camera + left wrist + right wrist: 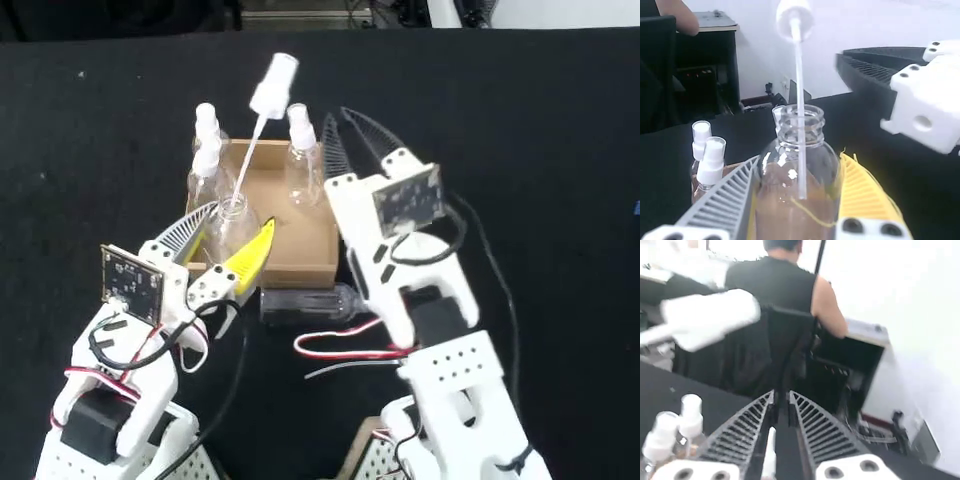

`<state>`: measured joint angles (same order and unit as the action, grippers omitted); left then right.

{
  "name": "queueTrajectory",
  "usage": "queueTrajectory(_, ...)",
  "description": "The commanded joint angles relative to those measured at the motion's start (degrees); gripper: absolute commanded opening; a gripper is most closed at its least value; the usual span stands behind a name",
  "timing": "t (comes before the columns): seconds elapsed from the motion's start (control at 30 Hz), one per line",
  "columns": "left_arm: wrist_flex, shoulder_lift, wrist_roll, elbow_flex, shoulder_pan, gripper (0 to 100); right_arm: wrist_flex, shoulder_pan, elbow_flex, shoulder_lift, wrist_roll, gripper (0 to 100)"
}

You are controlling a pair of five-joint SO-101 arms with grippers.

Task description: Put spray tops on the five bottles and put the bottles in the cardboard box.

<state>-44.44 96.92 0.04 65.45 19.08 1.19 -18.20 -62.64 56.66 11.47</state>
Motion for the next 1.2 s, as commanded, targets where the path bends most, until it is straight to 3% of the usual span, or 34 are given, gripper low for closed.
queueTrajectory(0.0, 1.1, 0.6, -0.2, -1.3, 1.3, 3, 3.6, -2.2, 0.6, -0.3, 0.5, 1.5)
queueTrajectory(0.33, 1.1, 0.6, -0.3, -2.4, 1.9, 3, 3.9, -5.8, 0.7, -0.6, 0.5, 1.5)
queueTrajectory(0.57, -1.9, 0.6, -0.3, -2.4, 5.5, 3, 3.6, -5.5, 9.0, -9.9, 0.5, 1.4)
queueTrajectory(0.73, -2.6, 0.6, -5.8, -2.1, 5.3, 3, 3.6, -5.5, 13.6, -14.0, 0.5, 1.2)
queueTrajectory(1.17, -2.1, 0.6, -6.0, 0.5, 5.3, 3, 3.4, -5.8, 11.8, -5.1, 0.5, 1.1)
